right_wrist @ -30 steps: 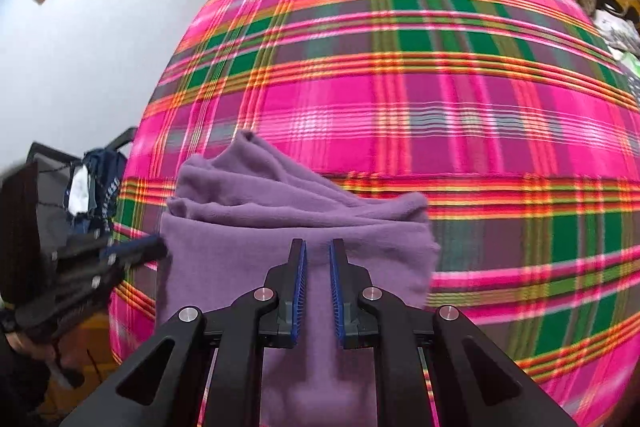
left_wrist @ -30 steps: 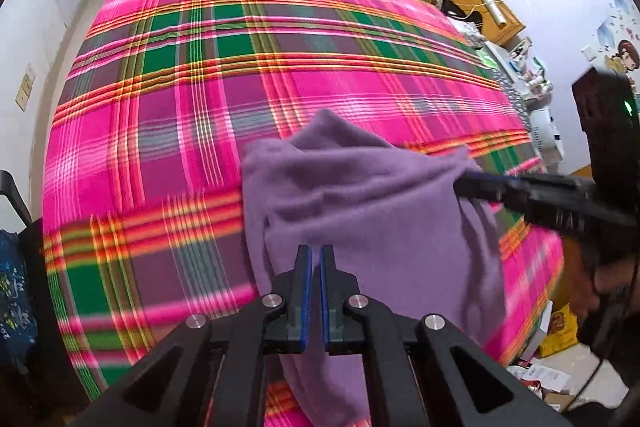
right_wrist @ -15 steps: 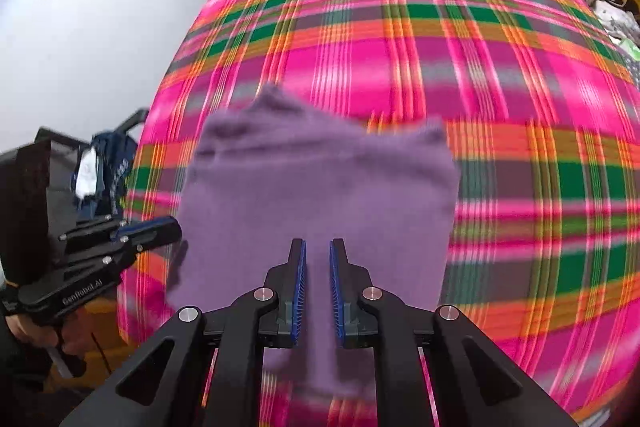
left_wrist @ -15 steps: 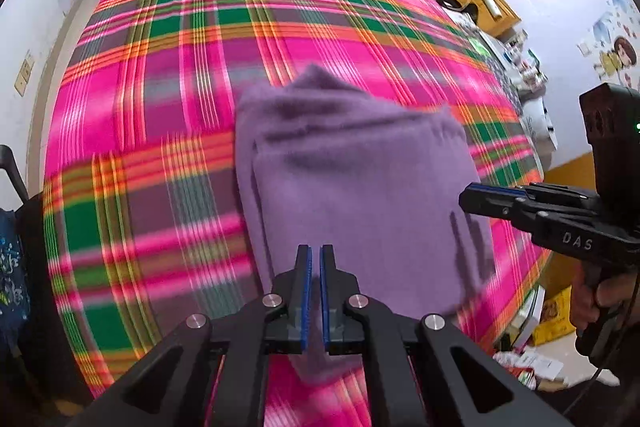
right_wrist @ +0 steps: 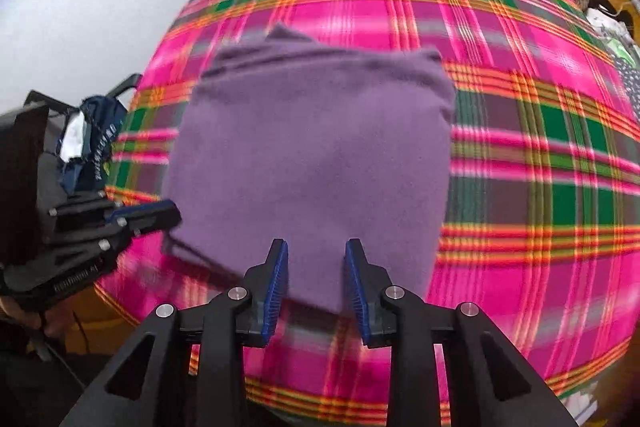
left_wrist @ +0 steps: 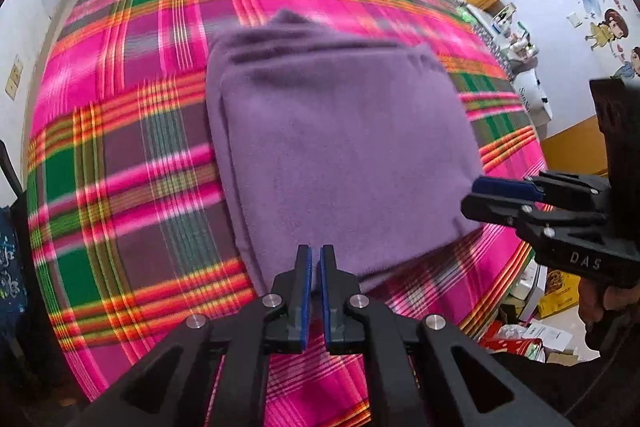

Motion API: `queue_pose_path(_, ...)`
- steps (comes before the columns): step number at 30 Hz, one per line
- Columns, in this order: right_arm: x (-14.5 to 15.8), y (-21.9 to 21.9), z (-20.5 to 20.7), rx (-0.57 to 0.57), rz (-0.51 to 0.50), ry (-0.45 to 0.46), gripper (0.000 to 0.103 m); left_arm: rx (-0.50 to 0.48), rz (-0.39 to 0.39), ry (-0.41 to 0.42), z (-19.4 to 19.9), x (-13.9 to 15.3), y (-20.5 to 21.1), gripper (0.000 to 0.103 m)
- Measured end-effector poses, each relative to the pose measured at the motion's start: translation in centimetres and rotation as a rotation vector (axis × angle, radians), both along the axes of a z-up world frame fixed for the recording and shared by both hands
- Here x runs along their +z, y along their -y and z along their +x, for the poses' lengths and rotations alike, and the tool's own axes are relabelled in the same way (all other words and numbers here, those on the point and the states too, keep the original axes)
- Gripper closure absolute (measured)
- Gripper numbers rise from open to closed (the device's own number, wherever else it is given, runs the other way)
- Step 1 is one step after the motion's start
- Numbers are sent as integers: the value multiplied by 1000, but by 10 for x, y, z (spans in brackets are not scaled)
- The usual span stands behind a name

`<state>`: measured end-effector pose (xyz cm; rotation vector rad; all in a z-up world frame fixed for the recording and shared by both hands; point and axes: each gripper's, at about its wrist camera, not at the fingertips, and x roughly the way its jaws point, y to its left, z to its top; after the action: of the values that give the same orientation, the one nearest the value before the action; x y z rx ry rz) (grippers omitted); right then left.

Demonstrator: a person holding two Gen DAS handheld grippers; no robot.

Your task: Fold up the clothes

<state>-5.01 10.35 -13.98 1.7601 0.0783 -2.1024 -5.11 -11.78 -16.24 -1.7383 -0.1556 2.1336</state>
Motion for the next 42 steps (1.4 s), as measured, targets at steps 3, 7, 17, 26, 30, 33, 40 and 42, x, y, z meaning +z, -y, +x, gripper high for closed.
queue_pose_path(3, -9, -4, 4, -3, 23, 20, 72, 12, -24, 1, 0, 0, -1, 100)
queue_pose_path(7, -1, -5, 4, 26, 18, 2, 72, 46, -54, 0, 3, 5, -2, 100)
queue_pose_path(17, -7, -26, -1, 94, 7, 39, 72, 154, -138, 8, 2, 5, -21, 99)
queue_pose_path(26, 16, -48, -9, 126, -48, -17, 72, 237, -187, -18, 11, 23, -33, 99)
queue_pose_path(30, 20, -56, -14, 146, -69, -26, 72, 250, -210, -30, 5, 33, -48, 99)
queue_pose_path(33, 20, -57, -14, 158, -86, -24, 72, 255, -223, -35, 4, 37, -57, 99)
queue_pose_path(40, 21, -69, -15, 160, -120, -23, 72, 268, -251, -35, 5, 40, -67, 99)
queue_pose_path(42, 21, -71, -16, 164, -129, -25, 72, 274, -255, -38, 6, 41, -69, 99)
